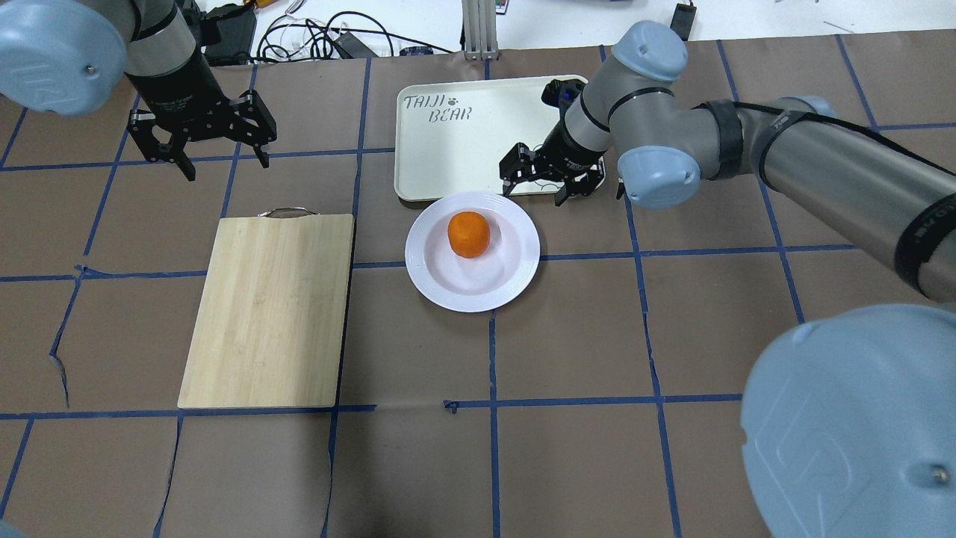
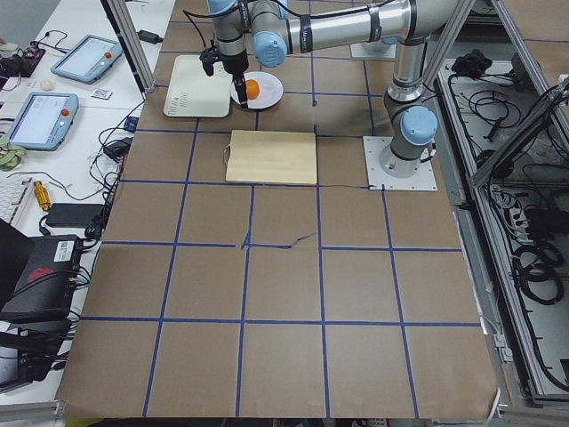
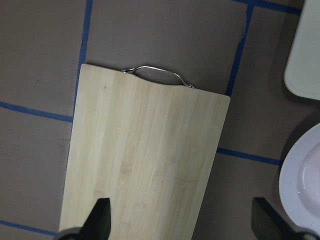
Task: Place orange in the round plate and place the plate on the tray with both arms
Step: 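Lower the right gripper to the plate rim nearest the robot and grip it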
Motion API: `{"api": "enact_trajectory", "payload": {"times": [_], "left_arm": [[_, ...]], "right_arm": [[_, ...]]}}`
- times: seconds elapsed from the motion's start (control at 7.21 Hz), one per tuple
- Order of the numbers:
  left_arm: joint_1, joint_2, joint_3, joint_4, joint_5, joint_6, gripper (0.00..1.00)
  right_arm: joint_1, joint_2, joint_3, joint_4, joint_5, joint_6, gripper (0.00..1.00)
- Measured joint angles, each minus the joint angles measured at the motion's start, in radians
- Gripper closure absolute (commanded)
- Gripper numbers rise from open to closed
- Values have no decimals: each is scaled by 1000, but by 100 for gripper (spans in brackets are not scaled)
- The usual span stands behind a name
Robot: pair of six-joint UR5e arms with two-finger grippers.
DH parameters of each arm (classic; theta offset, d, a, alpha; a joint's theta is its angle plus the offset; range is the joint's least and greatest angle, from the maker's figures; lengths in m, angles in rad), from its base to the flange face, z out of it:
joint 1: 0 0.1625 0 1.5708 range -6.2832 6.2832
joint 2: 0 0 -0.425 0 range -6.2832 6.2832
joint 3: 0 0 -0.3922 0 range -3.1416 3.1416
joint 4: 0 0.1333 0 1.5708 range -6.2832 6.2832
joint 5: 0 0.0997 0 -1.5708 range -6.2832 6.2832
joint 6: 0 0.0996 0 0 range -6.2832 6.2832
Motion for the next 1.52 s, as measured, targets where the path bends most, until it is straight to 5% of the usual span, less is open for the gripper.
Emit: {"api": "enact_trajectory", "payload": {"times": [0.55, 0.69, 0.83, 1.11, 1.39, 1.52], "left_arm": [[35, 17, -25, -14, 23, 4, 0], [35, 19, -28, -13, 24, 4, 0], [35, 19, -30, -13, 23, 8, 0], [36, 19, -30, -13, 23, 20, 0], [36, 20, -31, -13, 24, 22, 0], [36, 20, -31, -13, 24, 22, 0]], "right_arm": [[3, 5, 116, -73, 72, 26, 0], [6, 6, 131, -84, 72, 38, 8], [11, 5, 145, -101, 71, 55, 18], [22, 7, 156, -131, 69, 100, 66], [31, 7, 156, -137, 64, 137, 98], [33, 3, 153, -137, 57, 166, 100]]}}
